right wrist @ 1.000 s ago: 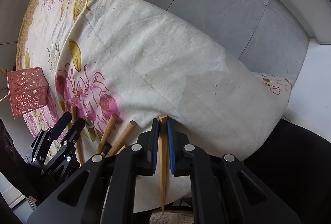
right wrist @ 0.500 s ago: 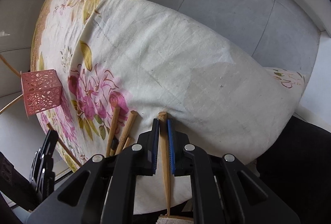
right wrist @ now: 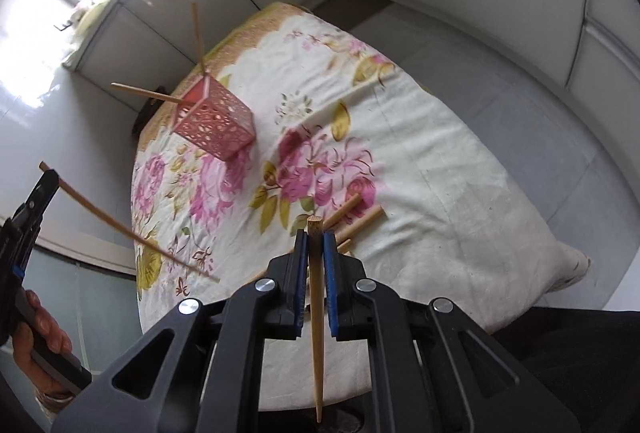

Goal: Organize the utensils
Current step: 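Lift both held chopsticks and carry them above the pink basket, then lower both chopsticks upright into the pink basket and open both tools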

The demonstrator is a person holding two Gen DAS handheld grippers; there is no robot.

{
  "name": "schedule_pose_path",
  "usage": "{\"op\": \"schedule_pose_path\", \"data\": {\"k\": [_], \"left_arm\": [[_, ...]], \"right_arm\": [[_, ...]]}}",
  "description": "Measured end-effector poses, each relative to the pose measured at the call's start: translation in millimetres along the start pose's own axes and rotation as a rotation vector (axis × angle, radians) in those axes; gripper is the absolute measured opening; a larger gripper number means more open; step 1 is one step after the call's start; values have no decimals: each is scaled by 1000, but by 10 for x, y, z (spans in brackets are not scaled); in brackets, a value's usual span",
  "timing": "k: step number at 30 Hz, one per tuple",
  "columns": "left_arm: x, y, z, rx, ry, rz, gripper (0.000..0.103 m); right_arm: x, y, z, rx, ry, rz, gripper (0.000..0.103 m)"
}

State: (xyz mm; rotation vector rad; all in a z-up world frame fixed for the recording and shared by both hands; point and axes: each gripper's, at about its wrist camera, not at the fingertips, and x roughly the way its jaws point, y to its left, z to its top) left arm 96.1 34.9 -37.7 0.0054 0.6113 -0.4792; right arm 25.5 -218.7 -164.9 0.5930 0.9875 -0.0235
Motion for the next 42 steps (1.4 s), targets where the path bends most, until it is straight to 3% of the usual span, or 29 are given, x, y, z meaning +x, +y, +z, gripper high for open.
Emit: {"op": "schedule_pose_path", "data": {"k": [7,18,26,35,38,42], "left_arm": [[-321,-63,72,-30,-104,-7,7],[-326,-157,103,-20,-137,-1,6],[-236,-218,396,-31,-165,8,6],[-79,-169,1138,-41,-289,70,6],[72,-82,1281,-53,-315,102,6],[445,97,1270,-98,-281,129,6]], "right_arm": [[-545,284,-86,-164,-178,14,8],[-1139,656,113,-262,-380,64,8],[-1357,902,527,-260,-482,145,8],[-1460,1185,1234,-244,-594,225,8],[-1412,1266,1452,-243,-624,240,9],[-1232,1378,1666,-256,-647,252,9]]}}
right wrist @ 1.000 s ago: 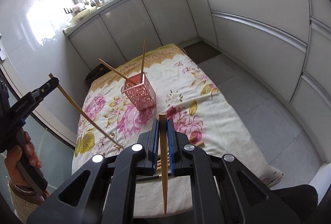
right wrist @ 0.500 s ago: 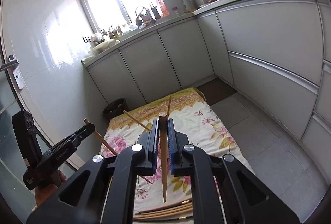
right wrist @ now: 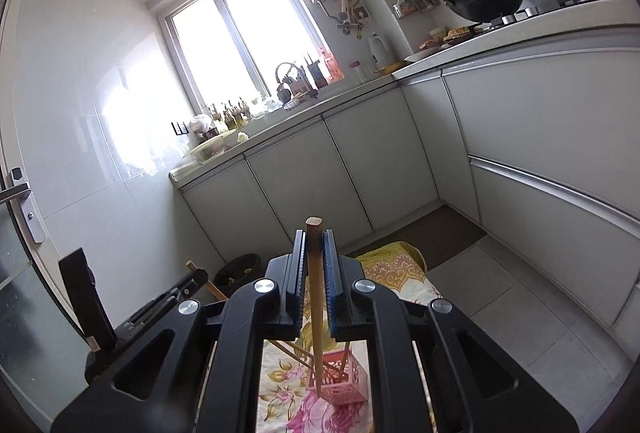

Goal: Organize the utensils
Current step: 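Lower both chopsticks upright into the pink basket and open both tools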

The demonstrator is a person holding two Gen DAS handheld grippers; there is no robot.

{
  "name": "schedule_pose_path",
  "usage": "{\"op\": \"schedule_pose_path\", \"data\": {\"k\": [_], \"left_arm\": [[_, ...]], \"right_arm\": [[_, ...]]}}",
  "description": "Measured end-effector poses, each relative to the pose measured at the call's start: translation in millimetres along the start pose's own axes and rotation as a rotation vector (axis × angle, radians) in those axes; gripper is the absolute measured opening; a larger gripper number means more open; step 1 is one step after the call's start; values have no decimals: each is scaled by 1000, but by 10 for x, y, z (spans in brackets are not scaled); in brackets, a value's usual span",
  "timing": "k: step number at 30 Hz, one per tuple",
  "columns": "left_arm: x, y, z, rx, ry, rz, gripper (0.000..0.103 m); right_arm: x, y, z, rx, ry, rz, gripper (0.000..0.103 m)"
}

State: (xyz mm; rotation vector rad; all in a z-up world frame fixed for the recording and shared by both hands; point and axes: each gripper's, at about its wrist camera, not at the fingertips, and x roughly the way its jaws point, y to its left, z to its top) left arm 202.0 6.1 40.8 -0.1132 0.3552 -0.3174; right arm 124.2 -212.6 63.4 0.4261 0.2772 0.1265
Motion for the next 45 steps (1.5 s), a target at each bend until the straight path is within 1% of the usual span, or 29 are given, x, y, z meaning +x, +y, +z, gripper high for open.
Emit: {"op": "schedule_pose_path", "data": {"k": [4,6,8,10,11,13,14,15,17,19,25,28,29,32,33,34,35,36,37,38,39,40,41,42,45], "left_arm": [[362,131,-365,-27,122,8,8],[362,209,-499,-49,154,-9,13],[229,265,-555,-56,139,7,13],[62,345,-546,-90,119,3,17],[-21,382,-511,-104,108,14,22],[-222,451,-439,-133,68,15,27],[-306,465,-391,-147,46,18,32],[-376,459,-351,-153,28,24,35],[-537,496,-321,-171,-8,37,35],[-613,515,-304,-176,-24,48,36],[-525,562,-359,-177,17,72,36],[-488,600,-389,-184,36,80,36],[-487,606,-391,-183,38,84,37],[-522,623,-398,-181,32,97,44],[-533,626,-402,-184,27,98,47],[-549,628,-398,-185,22,102,49],[-563,632,-399,-185,18,105,52],[-569,632,-399,-184,18,107,53],[-572,630,-399,-185,20,103,53],[-574,626,-398,-185,22,101,54],[-578,619,-398,-182,22,101,57],[-584,610,-398,-181,21,103,59],[-593,606,-398,-181,18,103,62],[-602,596,-397,-179,18,99,64],[-625,547,-399,-165,16,94,69]], "right_arm": [[274,19,-84,-22,4,15,9],[387,25,-160,-34,8,13,9],[506,21,-224,-41,18,13,9],[594,19,-287,-49,25,5,9],[640,10,-308,-51,30,5,9],[711,11,-352,-53,38,-1,9],[735,9,-375,-53,41,-3,9],[755,17,-393,-54,41,-4,9],[803,35,-429,-64,44,-11,9],[838,55,-475,-70,50,-17,9],[964,137,-649,-122,60,-47,9],[1051,102,-758,-118,86,-54,9],[1075,89,-805,-116,94,-59,9],[1125,48,-902,-114,119,-82,10],[1125,48,-908,-116,120,-95,17],[1122,50,-909,-117,124,-96,39],[1099,43,-902,-111,119,-87,50],[1068,43,-894,-103,103,-83,67],[1022,45,-879,-99,83,-84,71],[974,48,-861,-101,68,-90,72],[949,57,-843,-103,62,-96,75],[913,52,-826,-100,57,-102,80],[869,38,-809,-90,48,-105,83],[824,20,-787,-79,37,-108,89],[660,-67,-739,-53,10,-132,92]]}}
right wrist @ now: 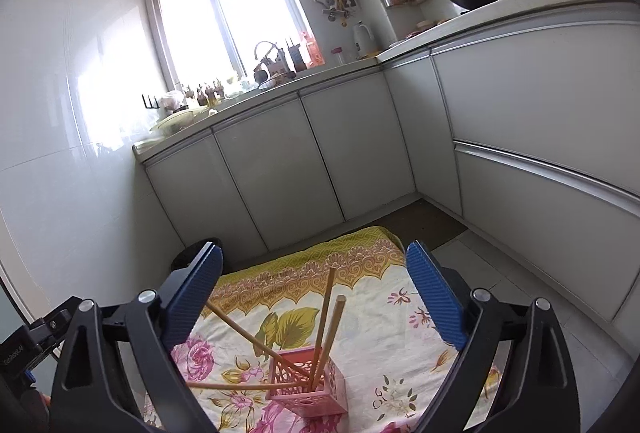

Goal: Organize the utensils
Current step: 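Lower both chopsticks upright into the pink basket and open both tools, then move both open tools back down to the chopstick pile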

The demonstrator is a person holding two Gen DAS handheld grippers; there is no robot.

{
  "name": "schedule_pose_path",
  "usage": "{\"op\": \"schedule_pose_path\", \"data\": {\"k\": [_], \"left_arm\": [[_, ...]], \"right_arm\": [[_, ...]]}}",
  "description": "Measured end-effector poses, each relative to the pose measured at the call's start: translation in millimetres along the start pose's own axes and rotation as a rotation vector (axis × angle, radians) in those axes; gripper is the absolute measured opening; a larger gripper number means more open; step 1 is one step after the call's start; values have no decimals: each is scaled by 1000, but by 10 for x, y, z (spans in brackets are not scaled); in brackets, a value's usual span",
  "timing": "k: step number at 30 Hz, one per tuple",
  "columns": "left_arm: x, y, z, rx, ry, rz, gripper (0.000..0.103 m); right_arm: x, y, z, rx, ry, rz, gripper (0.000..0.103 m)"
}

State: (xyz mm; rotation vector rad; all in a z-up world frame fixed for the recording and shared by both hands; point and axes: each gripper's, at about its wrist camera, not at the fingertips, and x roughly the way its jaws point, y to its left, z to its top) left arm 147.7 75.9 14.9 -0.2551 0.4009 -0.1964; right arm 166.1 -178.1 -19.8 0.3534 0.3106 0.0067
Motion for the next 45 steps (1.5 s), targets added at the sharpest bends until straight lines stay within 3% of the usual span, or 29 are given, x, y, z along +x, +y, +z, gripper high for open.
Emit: {"op": "schedule_pose_path", "data": {"k": [4,6,9,16,26,30,33,34,35,38,39,41,42,45], "left_arm": [[-14,-79,-27,22,12,-17,75],[-25,-125,-50,37,20,-26,84],[-38,-233,-108,71,43,-51,91],[15,-645,-383,222,174,-144,95],[533,-1428,-1220,542,534,-269,96],[853,-1695,-1633,684,745,-288,96],[1144,-1799,-1891,714,924,-299,95],[1241,-1831,-1979,717,981,-307,93],[1323,-1855,-2067,718,1030,-313,85],[1535,-1927,-2305,706,1162,-320,47],[1575,-1956,-2366,727,1184,-313,41],[1627,-1987,-2503,762,1220,-298,37],[1641,-1993,-2563,769,1239,-303,30],[1663,-1989,-2652,784,1247,-297,29]], "right_arm": [[-166,-181,13,30,21,-15,96],[-281,-271,-15,34,34,-33,96],[-495,-425,-103,44,54,-71,96],[-928,-949,-566,76,217,-180,96],[-1180,-1828,-1365,264,514,-287,96],[-1142,-1969,-1541,297,609,-275,96],[-1081,-2007,-1642,311,688,-238,96],[-1065,-2025,-1677,323,713,-226,96],[-1052,-2045,-1711,334,737,-215,96],[-1030,-2114,-1792,381,792,-175,96],[-1034,-2137,-1794,396,796,-171,96],[-1047,-2182,-1799,414,800,-171,96],[-1048,-2196,-1796,420,804,-169,96],[-1047,-2209,-1797,419,808,-159,96]]}}
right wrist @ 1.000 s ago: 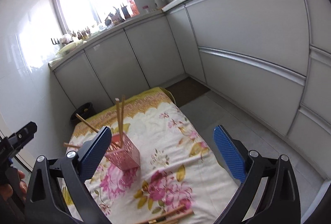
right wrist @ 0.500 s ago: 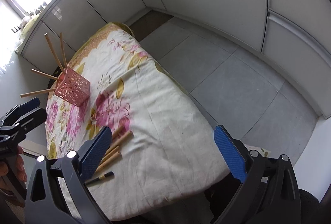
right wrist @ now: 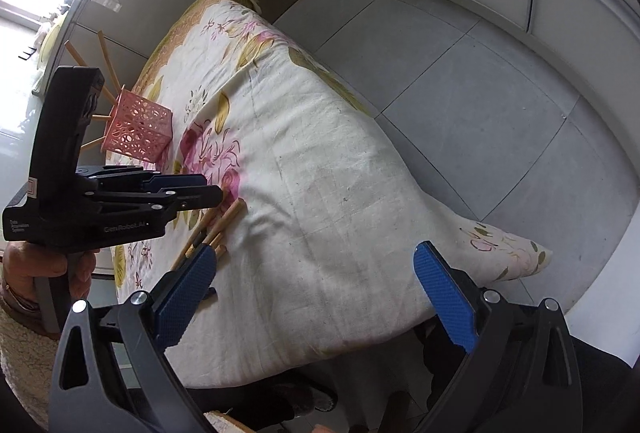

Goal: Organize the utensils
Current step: 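Move both open tools back down to the chopstick pile, then close the left tool on a chopstick while the right tool grasps another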

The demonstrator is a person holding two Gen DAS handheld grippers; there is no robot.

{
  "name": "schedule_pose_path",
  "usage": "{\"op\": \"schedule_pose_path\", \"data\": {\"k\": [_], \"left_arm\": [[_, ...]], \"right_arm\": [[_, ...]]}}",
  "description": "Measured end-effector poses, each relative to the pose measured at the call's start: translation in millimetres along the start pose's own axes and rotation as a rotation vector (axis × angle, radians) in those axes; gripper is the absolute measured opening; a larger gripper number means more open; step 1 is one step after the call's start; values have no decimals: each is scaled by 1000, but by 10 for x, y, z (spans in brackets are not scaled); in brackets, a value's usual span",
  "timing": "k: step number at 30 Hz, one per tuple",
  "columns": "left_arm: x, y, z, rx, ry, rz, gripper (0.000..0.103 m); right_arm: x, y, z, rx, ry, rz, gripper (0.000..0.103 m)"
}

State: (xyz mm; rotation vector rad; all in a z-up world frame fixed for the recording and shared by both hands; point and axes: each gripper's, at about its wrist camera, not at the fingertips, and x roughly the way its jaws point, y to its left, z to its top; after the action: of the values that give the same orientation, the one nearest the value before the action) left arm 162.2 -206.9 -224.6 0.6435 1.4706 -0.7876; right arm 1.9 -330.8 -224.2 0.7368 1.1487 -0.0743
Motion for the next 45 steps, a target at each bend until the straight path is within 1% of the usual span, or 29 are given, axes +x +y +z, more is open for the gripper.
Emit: {"op": "schedule_pose_path", "data": {"k": [1,3,5,7,8,9,11,14,17,21,22,23,24,25,27,29,31,34,37,38,41,42,44,45], "left_arm": [[15,-5,0,4,0,-1,28],[54,-20,-8,8,7,-10,23],[105,-37,-1,15,15,-8,23],[142,-41,6,16,21,-6,20],[170,-33,-1,17,28,0,14],[200,-52,18,19,27,5,12],[234,-60,36,16,12,1,11],[236,-96,13,35,-11,30,10],[189,-74,-16,23,-55,36,10],[-154,106,-183,-32,-170,22,10],[-262,160,-245,-46,-208,21,10],[-383,217,-322,-62,-249,20,10],[-493,273,-396,-76,-286,23,10],[-601,328,-485,-90,-326,28,10],[-797,428,-669,-116,-401,25,9],[-943,510,-844,-136,-462,13,9],[-1052,576,-990,-148,-507,16,9],[-1129,598,-1093,-148,-543,18,9],[-1218,645,-1220,-139,-561,24,9],[-1233,652,-1244,-139,-568,25,8],[-1258,676,-1337,-141,-580,33,8],[-1270,689,-1388,-144,-585,34,8],[-1300,725,-1464,-159,-602,40,8],[-1324,747,-1511,-167,-612,40,8]], "right_arm": [[4,7,5,-4,0,-1,96],[14,13,11,-6,4,7,96],[20,11,17,1,10,29,96],[29,15,22,6,16,43,96],[36,19,22,7,18,42,96],[38,22,17,7,22,44,96],[60,47,20,7,30,62,96],[114,73,32,26,56,89,96],[172,119,47,57,81,95,96],[263,299,86,99,128,105,94],[310,369,104,109,155,106,89],[368,440,124,124,187,90,85],[422,500,139,145,211,72,79],[476,564,163,166,229,49,72],[583,688,207,203,258,-6,64],[693,803,260,241,294,-47,56],[775,850,313,306,312,-84,44],[894,940,414,350,324,-188,33],[1081,961,472,411,384,-260,28],[1070,990,500,420,361,-282,27],[1154,1131,535,380,361,-382,23],[1175,1188,532,353,354,-405,16],[1187,1233,506,324,320,-398,14],[1189,1237,489,323,302,-366,13]]}}
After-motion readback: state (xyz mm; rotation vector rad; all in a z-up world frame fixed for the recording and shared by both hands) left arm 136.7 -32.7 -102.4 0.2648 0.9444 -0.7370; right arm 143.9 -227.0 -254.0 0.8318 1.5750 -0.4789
